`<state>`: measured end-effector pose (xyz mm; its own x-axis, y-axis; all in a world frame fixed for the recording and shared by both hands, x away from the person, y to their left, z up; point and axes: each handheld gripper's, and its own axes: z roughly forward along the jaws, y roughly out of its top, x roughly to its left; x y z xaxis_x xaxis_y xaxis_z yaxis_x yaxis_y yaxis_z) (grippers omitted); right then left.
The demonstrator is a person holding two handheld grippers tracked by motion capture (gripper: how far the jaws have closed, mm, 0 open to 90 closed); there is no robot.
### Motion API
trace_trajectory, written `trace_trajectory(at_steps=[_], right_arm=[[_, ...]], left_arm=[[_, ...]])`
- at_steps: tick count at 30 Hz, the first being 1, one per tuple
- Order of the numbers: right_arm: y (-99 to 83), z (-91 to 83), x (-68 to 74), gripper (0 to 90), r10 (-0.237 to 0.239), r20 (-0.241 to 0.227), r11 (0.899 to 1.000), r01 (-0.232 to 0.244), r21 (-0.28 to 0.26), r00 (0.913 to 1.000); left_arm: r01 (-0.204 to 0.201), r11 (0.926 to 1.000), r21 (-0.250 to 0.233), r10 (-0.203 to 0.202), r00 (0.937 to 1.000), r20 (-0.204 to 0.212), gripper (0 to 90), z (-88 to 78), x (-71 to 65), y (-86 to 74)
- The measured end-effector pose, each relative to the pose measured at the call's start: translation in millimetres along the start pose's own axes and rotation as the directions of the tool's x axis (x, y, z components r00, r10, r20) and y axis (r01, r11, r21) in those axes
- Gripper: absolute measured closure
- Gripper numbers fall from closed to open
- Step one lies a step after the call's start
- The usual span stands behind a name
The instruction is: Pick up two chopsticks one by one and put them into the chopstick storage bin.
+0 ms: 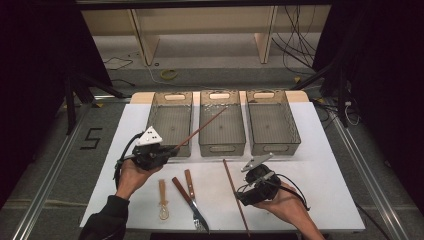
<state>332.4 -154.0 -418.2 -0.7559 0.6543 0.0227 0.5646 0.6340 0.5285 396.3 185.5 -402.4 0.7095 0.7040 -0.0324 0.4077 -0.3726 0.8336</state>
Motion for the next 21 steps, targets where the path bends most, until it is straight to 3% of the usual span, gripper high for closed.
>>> trace_trajectory(at_steps=[7,15,21], right_arm=[[-4.2,1.3,-0.5,27.1,0.004,-0.006,1.000,-0.004,0.007,1.0000],[-6.6,1.8,-0.7,27.2,0.005,-0.009,1.000,-0.005,0.008,0.9999],[-7.7,3.3,-0.2,27.1,0.000,-0.020,1.000,0.000,0.014,0.9998]], left_arm=[[0.076,0.9971,-0.005,-0.076,0.9953,-0.060,82.3,3.7,25.4,3.8],[0.151,0.9885,-0.007,-0.151,0.9820,-0.114,82.3,8.3,55.1,6.6],[0.183,0.9830,0.015,-0.179,0.9731,-0.145,82.3,11.2,70.9,8.4]])
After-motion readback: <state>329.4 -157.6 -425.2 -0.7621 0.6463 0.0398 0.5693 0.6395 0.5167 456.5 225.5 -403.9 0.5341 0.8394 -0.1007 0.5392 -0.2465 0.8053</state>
